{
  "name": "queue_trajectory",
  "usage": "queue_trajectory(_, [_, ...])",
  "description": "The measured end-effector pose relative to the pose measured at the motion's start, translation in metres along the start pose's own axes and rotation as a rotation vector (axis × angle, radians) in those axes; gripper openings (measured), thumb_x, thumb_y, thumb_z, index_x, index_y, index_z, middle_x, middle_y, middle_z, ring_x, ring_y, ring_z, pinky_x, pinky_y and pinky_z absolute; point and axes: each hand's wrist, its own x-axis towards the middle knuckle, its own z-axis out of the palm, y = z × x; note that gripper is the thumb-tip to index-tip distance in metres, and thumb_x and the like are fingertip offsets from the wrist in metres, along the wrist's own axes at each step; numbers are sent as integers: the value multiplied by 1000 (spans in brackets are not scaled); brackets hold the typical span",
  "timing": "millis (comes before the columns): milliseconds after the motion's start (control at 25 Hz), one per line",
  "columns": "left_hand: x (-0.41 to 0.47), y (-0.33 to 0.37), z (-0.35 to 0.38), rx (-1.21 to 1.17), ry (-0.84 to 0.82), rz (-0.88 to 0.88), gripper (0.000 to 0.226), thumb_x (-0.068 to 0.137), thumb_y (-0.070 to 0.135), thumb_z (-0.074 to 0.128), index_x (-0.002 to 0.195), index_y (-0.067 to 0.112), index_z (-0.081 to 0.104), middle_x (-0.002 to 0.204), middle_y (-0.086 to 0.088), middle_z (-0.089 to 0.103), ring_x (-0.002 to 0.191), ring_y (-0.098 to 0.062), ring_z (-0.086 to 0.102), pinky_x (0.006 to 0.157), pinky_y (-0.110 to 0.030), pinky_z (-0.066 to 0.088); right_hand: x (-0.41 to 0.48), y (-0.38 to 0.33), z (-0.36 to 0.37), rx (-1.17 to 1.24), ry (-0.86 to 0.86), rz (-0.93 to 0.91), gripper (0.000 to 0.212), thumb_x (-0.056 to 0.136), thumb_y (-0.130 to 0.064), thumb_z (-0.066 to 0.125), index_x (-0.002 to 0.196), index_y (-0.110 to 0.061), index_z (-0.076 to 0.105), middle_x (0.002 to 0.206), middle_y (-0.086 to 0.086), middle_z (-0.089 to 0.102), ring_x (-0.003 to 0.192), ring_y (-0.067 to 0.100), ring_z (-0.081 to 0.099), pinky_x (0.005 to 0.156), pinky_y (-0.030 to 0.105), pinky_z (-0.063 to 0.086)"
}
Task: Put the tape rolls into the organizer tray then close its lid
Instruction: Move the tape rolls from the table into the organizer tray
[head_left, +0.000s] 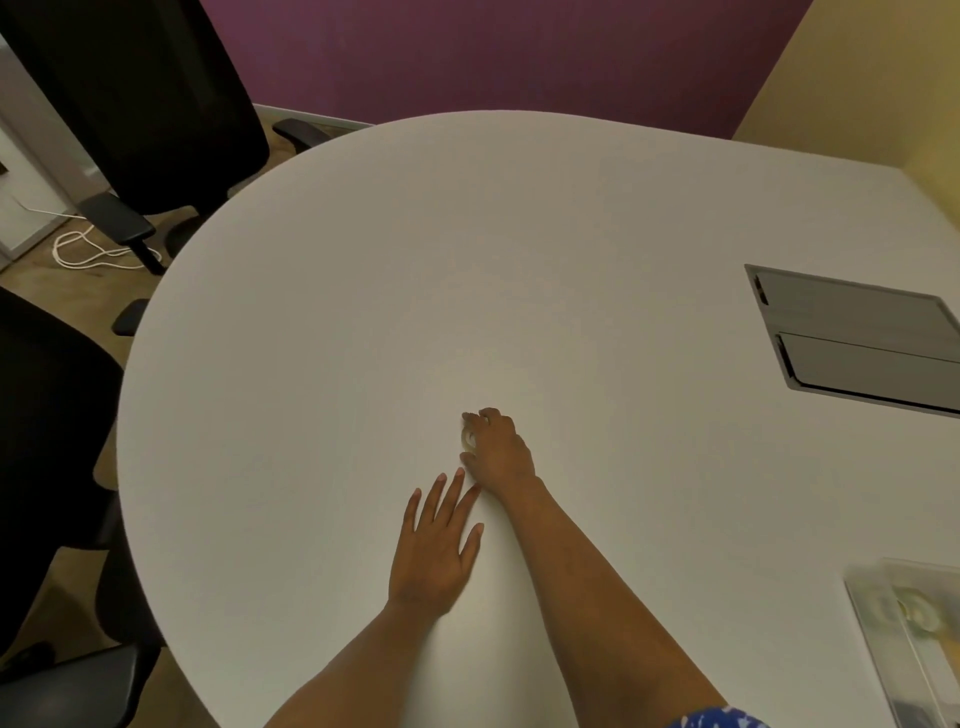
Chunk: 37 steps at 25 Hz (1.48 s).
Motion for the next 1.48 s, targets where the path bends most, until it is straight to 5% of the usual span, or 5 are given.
queue_trajectory(520, [-2, 5, -6, 1, 24, -15, 52, 98, 41, 26, 147, 24, 34, 157, 3, 26, 145, -23, 25, 116, -31, -8, -25, 31, -23, 55, 134, 101, 49, 92, -12, 55, 139, -15, 43, 142, 8, 42, 129, 24, 41, 91, 36, 51])
queue_trajectory(680, [-4, 16, -4, -40, -31, -81, 54, 103, 40, 22, 152, 28, 4, 160, 7, -10, 150, -17, -7, 112, -29, -26, -51, 62, -43, 83, 185, 165, 49, 92, -14, 57, 139, -17, 43, 142, 6, 41, 129, 24, 40, 92, 38, 51])
queue_trajectory(760, [-10, 29, 0, -20, -59, -111, 56, 102, 42, 18, 152, 27, -5, 160, 5, -15, 149, -16, -13, 116, -34, -21, -68, 82, -54, 117, 217, 191, 49, 91, -14, 57, 138, -17, 44, 142, 6, 41, 130, 25, 40, 93, 38, 51])
queue_trajectory(920, [-30, 77, 11, -49, -95, -121, 57, 103, 40, 16, 151, 24, -8, 161, 4, -15, 149, -14, -14, 121, -39, -12, -113, 132, -75, 152, 286, 244, 49, 91, -13, 58, 138, -17, 45, 141, 6, 42, 130, 24, 39, 93, 38, 50])
queue_trajectory(1480, [-96, 303, 78, -83, -101, -67, 56, 103, 36, 15, 152, 22, -7, 161, 4, -14, 149, -14, -14, 120, -39, -12, -291, 336, -125, 225, 443, 369, 47, 90, -8, 60, 135, -13, 48, 139, 11, 44, 128, 28, 41, 93, 37, 48])
